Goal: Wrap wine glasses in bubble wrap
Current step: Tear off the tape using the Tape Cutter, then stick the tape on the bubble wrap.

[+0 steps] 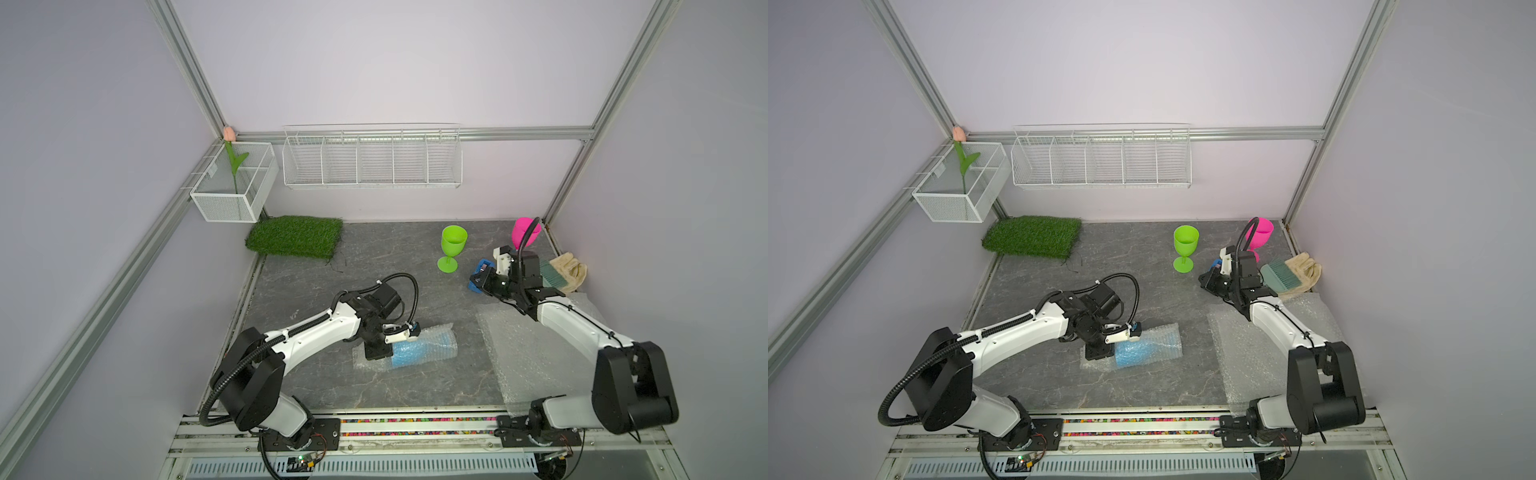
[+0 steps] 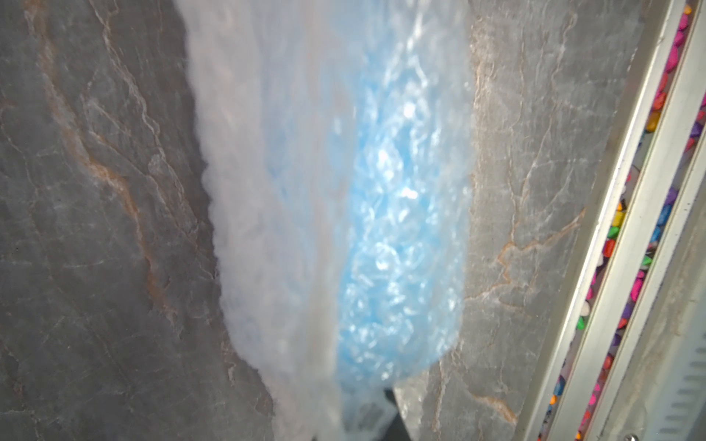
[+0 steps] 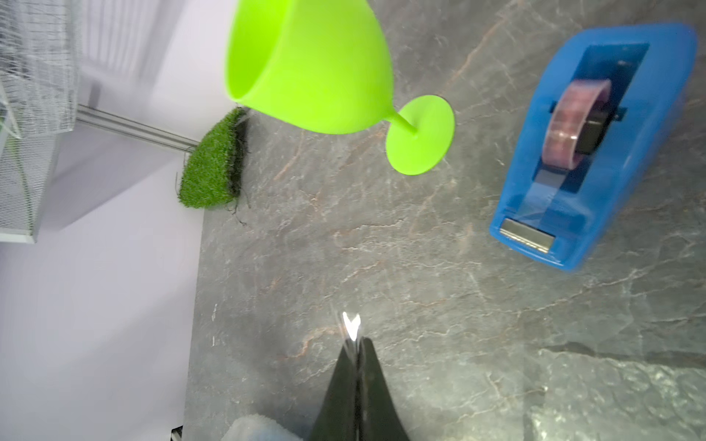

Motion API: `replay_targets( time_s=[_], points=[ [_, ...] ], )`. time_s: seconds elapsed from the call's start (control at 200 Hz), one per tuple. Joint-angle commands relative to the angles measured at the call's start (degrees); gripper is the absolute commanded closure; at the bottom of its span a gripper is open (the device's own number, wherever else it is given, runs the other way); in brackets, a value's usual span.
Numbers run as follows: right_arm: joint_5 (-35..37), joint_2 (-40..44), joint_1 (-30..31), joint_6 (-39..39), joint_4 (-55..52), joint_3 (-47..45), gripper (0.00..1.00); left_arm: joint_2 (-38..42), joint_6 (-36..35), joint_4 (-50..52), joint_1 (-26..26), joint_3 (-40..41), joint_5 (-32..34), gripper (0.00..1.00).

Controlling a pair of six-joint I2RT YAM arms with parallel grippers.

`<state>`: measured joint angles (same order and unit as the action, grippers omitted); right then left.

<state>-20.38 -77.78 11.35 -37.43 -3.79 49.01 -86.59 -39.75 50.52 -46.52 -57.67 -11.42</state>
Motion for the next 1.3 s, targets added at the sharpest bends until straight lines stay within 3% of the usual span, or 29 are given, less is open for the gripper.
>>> replay_targets(
  time_s=[0.0, 0.255, 0.665, 0.91, 1.08, 1.3],
  points=[
    [2.8, 4.9, 2.6, 2.3, -10.0, 3.2, 0.93, -1.6, -1.2, 1.5, -0.3, -1.0, -0.8, 1.0],
    [7.4, 15.5, 8.5, 2.2, -21.7, 7.7, 0.93, -2.0, -1.3, 1.9, -0.3, -1.5, -0.9, 1.0],
    [4.1, 21.6, 20.9, 1.3, -26.0, 6.9, 0.93, -2.1, -1.3, 2.0, -0.3, -1.9, -0.8, 1.0],
    [22.6, 20.1, 31.0, -4.2, -39.3, 9.3, 0.93, -2.0, -1.2, 2.0, -0.3, -1.9, -1.0, 1.0],
    [29.0, 17.5, 36.4, -9.8, -39.3, 8.8, 0.93, -1.4, -1.0, 1.3, -0.3, -1.5, -1.9, 1.0],
    [32.8, 10.0, 41.8, -11.2, -37.0, 10.4, 0.93, 0.0, -1.0, 0.5, -0.3, -0.9, -2.6, 1.0]
  ],
)
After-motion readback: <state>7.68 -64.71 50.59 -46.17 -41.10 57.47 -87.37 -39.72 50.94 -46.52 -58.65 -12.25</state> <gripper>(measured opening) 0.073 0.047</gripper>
